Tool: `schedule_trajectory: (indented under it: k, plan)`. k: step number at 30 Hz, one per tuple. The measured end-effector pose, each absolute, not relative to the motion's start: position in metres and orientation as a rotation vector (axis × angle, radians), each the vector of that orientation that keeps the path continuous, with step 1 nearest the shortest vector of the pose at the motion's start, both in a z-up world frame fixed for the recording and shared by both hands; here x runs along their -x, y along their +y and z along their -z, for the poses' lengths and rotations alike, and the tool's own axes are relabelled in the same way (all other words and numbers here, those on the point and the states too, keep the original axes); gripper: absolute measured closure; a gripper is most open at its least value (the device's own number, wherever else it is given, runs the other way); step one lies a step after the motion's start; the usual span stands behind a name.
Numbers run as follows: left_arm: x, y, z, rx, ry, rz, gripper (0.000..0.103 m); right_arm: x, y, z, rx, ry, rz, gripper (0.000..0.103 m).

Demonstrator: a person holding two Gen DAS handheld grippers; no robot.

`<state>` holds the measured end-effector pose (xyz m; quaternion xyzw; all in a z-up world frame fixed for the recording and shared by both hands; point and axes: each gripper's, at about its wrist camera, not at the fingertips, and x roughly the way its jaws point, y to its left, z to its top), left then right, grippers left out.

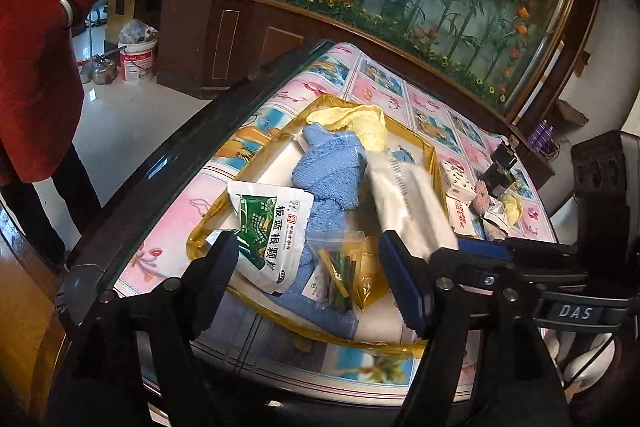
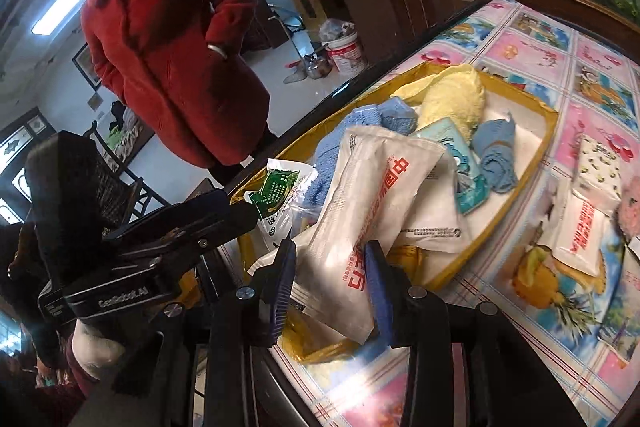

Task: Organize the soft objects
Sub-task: 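Carry the tissue pack and stick bag into the tray and open both tools, then grasp the white lemon-print tissue pack with the left tool while the right tool reaches the yellow towel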

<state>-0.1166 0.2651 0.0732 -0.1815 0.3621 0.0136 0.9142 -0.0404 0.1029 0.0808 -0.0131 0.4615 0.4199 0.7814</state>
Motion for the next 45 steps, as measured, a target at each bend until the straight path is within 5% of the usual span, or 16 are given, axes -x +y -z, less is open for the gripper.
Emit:
schedule_trajectory:
  k: [8,12,26,34,45]
  plan:
    - [0.118,0.263,-0.067,0.372,0.765,-0.022,0.031,0.022,0.093,-0.072,-0.052,1.030,-0.867,0.052]
    - [0.121,0.248,-0.072,0.317,0.762,-0.030,0.031,0.029,0.060,-0.090,-0.085,0.960,-0.832,0.034]
    - [0.118,0.151,-0.082,-0.060,0.758,-0.072,0.031,0.032,-0.084,-0.093,-0.167,0.845,-0.549,0.031]
    - [0.112,0.117,-0.082,-0.134,0.786,-0.063,0.031,0.052,-0.160,-0.121,-0.127,0.567,-0.297,0.001]
    - [0.098,0.085,-0.075,-0.191,0.830,-0.028,0.031,0.015,-0.230,-0.079,-0.350,0.733,-0.218,0.000]
